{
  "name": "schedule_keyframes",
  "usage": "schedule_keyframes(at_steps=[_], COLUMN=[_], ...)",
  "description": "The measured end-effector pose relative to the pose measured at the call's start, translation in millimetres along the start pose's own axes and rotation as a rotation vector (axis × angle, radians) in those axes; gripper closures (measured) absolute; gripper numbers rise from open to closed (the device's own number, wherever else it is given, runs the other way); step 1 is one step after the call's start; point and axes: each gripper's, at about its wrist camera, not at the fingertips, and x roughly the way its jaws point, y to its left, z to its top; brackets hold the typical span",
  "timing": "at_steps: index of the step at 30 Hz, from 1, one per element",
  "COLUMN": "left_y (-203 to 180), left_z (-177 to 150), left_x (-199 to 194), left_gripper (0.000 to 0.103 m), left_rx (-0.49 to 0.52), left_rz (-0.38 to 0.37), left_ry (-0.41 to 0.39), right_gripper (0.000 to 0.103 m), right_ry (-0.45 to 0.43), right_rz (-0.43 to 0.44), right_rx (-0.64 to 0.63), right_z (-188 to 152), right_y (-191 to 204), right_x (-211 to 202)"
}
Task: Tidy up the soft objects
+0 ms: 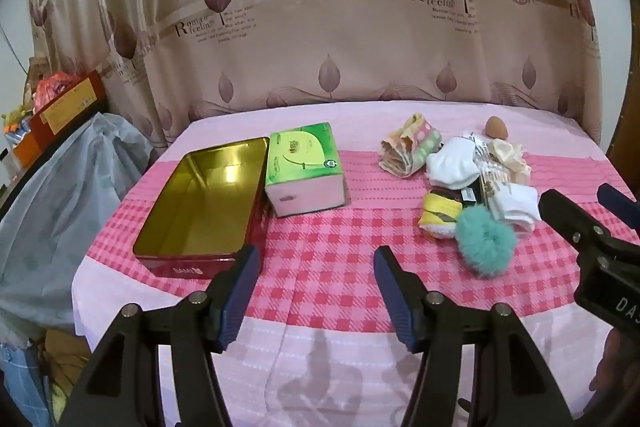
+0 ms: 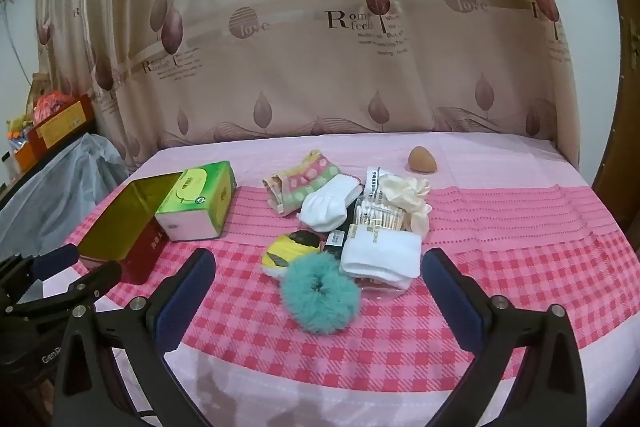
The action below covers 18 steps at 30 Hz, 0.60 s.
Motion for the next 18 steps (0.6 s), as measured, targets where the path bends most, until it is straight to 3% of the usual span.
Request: schedule_keyframes(at_steps=[18], left_y=[4.1], left_z=[-3.0], left_x=[3.5], left_gripper=[0.042], left_rx=[-0.029], left_rz=[0.034], left_ry=[0.03], right_gripper=[0.0], right_ry=[0.002], right_rz=[-0.001], right_rx=[0.0], right_z=[0.8], right_y=[-1.2], right_x=[-0.6])
